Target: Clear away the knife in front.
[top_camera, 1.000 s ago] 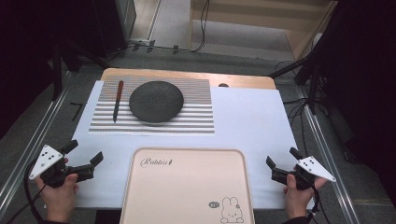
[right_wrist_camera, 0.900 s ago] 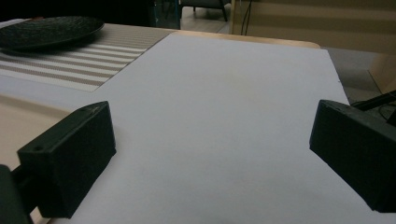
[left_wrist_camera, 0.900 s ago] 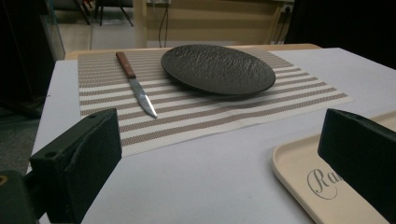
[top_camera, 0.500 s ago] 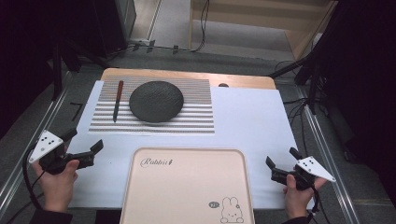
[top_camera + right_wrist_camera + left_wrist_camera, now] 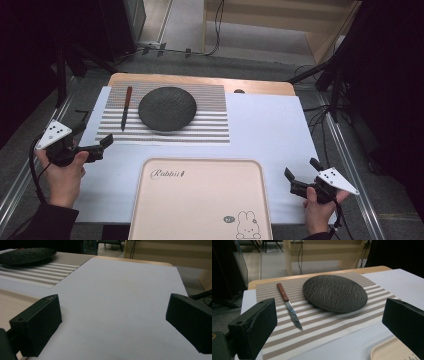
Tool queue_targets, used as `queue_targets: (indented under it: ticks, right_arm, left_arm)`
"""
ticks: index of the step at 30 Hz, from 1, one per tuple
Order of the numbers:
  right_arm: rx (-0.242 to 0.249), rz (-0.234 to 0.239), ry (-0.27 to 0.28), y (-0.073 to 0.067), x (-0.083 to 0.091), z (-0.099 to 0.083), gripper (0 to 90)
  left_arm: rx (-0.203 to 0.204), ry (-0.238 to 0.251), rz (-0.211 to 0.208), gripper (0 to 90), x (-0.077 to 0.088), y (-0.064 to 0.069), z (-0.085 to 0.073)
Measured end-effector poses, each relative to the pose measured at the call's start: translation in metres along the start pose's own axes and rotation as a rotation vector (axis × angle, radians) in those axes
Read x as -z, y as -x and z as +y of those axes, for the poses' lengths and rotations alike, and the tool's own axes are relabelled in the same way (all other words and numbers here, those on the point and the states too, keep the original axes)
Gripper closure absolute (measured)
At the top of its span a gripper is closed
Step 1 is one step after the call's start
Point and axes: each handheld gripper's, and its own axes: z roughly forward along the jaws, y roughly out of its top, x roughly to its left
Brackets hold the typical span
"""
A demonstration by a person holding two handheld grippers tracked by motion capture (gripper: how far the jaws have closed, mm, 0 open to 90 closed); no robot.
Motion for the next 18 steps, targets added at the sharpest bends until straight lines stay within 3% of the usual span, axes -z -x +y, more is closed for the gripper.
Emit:
queue_targets:
  ticks: [11, 18]
  right_arm:
    - [0.000, 0.002, 0.002, 0.000, 0.000, 0.000, 0.0]
    - [0.003, 0.000, -0.003, 0.000, 0.000, 0.000, 0.0]
  left_arm:
    - [0.003, -0.025, 0.012, 0.0, -0.021, -0.014, 0.015]
    - [0.034, -0.057, 0.017, 1.1, -0.037, -0.026, 0.018]
